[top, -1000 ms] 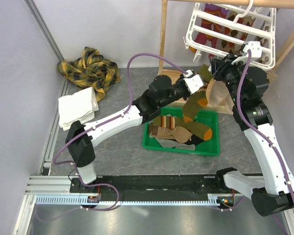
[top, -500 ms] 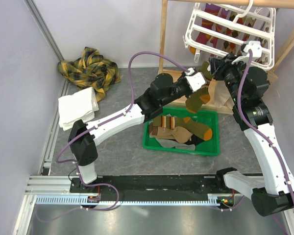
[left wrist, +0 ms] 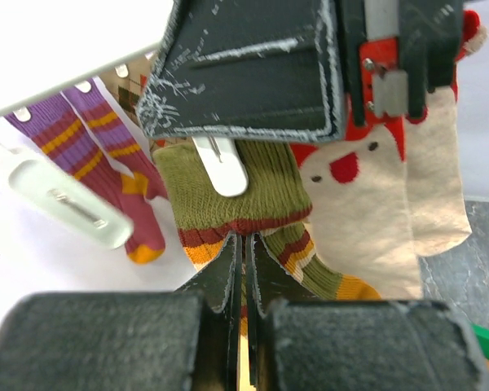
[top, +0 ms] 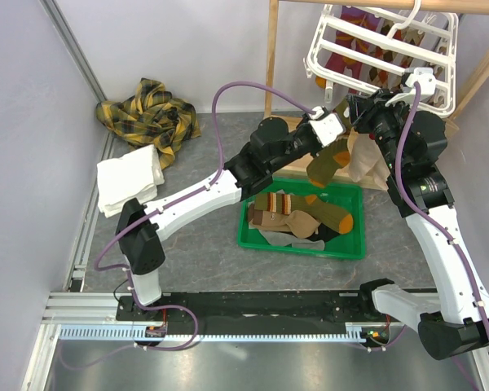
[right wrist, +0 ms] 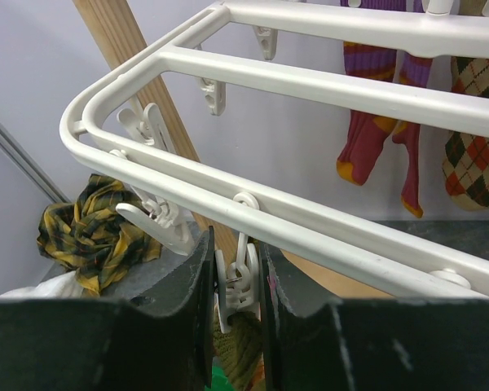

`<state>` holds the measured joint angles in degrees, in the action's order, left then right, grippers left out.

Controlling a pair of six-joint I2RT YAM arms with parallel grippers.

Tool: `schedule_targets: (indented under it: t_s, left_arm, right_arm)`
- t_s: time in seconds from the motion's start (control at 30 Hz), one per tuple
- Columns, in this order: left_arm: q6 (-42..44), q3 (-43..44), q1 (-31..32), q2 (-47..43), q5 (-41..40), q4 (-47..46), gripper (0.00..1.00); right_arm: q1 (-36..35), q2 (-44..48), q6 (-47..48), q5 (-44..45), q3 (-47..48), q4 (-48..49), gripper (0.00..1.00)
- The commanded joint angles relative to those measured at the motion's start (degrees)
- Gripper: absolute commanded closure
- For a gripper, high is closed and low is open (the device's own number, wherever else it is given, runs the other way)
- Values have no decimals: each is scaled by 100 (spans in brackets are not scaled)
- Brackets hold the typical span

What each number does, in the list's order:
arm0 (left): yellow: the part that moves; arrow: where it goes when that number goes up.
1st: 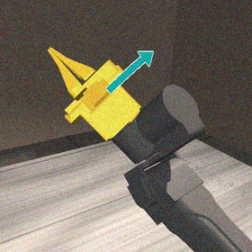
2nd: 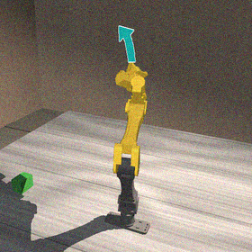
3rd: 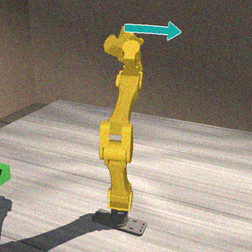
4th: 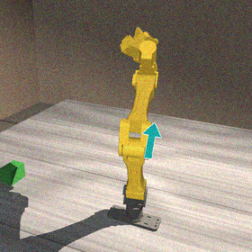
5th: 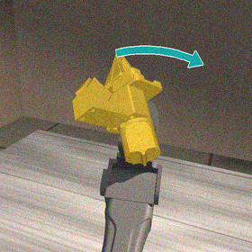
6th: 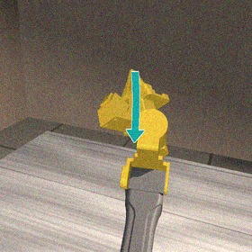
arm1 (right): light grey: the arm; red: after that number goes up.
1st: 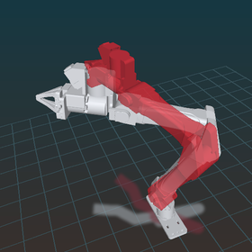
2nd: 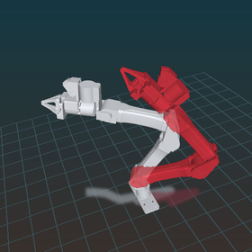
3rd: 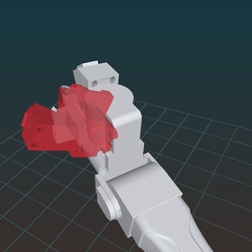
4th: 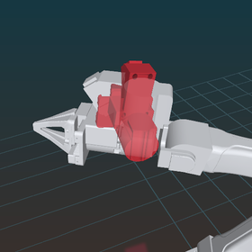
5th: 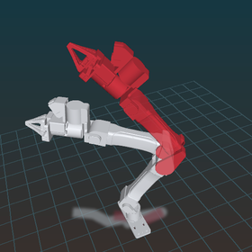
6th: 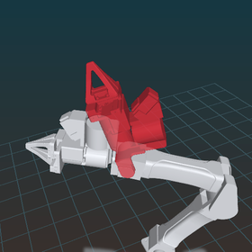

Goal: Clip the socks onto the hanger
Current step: Clamp the sock onto the hanger.

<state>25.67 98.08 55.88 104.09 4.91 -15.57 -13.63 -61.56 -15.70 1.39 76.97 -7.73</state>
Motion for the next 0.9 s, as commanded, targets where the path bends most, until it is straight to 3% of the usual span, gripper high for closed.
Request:
schedule_targets:
  t_s: [0.0, 0.03, 0.17, 0.3, 0.37, 0.53, 0.73, 0.83, 0.87]
  left_arm:
    - [166, 378, -24, 76, -8, -201, 98]
    - [158, 378, -24, 67, 1, -192, 98]
    - [96, 378, -24, 85, 37, -165, 98]
    - [43, 343, -24, 76, 37, -157, 98]
    - [8, 334, -24, 67, 45, -157, 93]
    - [-53, 247, -33, 41, 28, -235, 85]
    - [-211, 62, -33, -82, -51, -473, 59]
    - [-343, -52, -68, -187, -60, -534, 34]
    - [-387, -96, -77, -214, -51, -552, 30]
  right_arm:
    - [-70, 39, -135, -526, 108, -370, 100]
    - [-79, 48, -135, -526, 116, -370, 100]
    - [-79, 56, -143, -517, 125, -361, 77]
    - [-79, 74, -143, -499, 125, -361, 60]
    - [-79, 91, -143, -482, 117, -361, 54]
    - [-70, 109, -143, -464, 117, -361, 46]
    - [-79, 179, -117, -429, 117, -370, 29]
    - [-79, 206, -82, -376, 117, -370, 19]
    - [-70, 223, -82, -350, 125, -387, 17]
